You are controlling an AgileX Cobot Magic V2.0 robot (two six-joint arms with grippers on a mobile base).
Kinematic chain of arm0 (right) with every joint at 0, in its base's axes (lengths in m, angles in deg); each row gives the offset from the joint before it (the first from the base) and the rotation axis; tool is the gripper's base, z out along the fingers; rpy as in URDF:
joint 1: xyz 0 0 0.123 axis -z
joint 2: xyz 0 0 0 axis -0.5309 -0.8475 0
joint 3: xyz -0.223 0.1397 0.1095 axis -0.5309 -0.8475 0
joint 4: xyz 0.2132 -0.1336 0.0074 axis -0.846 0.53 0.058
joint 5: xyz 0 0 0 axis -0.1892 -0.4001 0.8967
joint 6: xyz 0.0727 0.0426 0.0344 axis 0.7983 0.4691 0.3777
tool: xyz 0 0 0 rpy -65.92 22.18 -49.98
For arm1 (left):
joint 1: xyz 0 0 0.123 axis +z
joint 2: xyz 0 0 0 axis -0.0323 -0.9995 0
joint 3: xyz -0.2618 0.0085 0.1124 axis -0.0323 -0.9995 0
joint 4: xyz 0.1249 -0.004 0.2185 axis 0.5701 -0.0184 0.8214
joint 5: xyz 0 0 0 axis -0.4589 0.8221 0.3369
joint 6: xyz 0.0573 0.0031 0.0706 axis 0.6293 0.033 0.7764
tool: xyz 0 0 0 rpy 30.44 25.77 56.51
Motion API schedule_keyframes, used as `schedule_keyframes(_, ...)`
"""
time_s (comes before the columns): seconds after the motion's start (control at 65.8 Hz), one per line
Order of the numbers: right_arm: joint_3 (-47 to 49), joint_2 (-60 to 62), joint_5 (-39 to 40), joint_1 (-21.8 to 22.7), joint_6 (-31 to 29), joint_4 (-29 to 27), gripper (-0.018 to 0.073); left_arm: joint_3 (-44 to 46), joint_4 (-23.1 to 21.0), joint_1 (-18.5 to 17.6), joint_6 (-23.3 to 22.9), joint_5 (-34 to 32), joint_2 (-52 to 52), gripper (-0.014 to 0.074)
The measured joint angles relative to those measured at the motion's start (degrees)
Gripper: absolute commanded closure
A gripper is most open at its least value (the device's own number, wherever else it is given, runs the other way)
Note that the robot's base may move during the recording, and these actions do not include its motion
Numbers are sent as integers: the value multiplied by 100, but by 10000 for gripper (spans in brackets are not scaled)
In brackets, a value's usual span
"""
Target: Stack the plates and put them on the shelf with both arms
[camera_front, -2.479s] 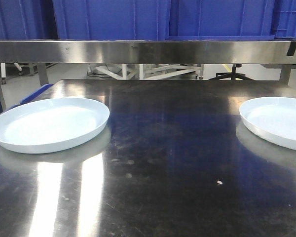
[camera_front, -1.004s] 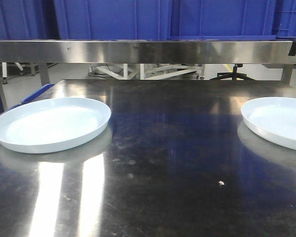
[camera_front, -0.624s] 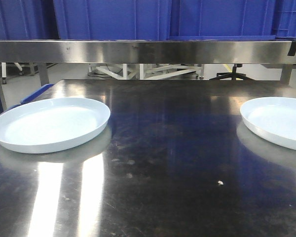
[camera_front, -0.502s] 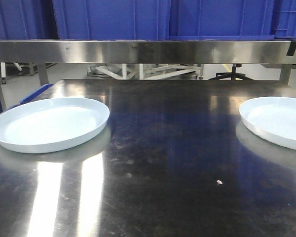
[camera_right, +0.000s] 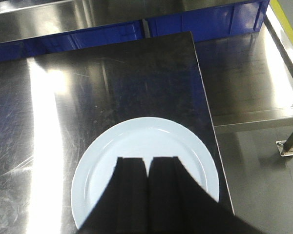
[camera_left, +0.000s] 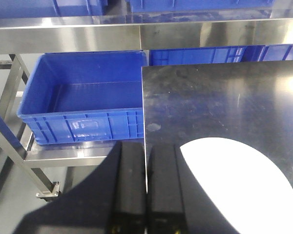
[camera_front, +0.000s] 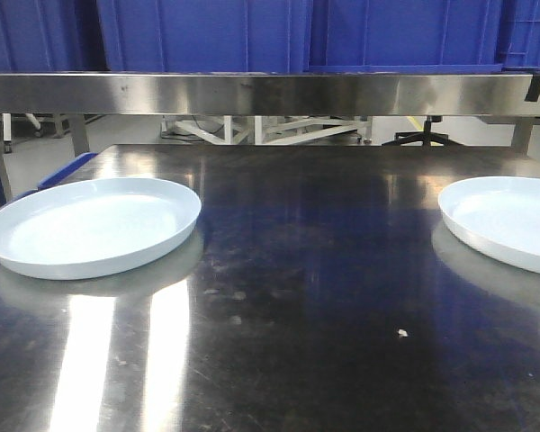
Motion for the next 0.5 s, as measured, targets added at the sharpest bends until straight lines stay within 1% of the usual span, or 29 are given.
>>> schedule_keyframes(0.076, 0, -70, 50, 0, 0, 0, 501, 0, -104, 0, 0, 21, 0, 498)
schedule_keyframes(0.137, 0, -108, 50, 0, 0, 0, 472, 0, -171, 0, 0, 57, 0, 453)
schedule_keyframes(0.167, 0, -118, 50, 0, 0, 0, 426, 0, -183, 0, 0, 100, 0, 418)
schedule_keyframes(0.213, 0, -132, 26, 0, 0, 0, 343, 0, -206, 0, 0, 153, 0, 332)
schedule_keyframes(0.228, 0, -132, 9, 0, 0, 0, 295, 0, -206, 0, 0, 170, 0, 287)
schedule_keyframes(0.289, 0, -132, -100, 0, 0, 0, 155, 0, -220, 0, 0, 247, -33, 162)
schedule_keyframes(0.335, 0, -132, -151, 0, 0, 0, 85, 0, -230, 0, 0, 309, -75, 72)
schedule_keyframes(0.35, 0, -132, -167, 0, 0, 0, 74, 0, -224, 0, 0, 330, -111, 45)
schedule_keyframes(0.38, 0, -132, -216, 0, 0, 0, 64, 0, -233, 0, 0, 385, -167, 20)
schedule_keyframes(0.502, 0, -132, -321, 0, 0, 0, 64, 0, -283, 0, 0, 620, -464, 15)
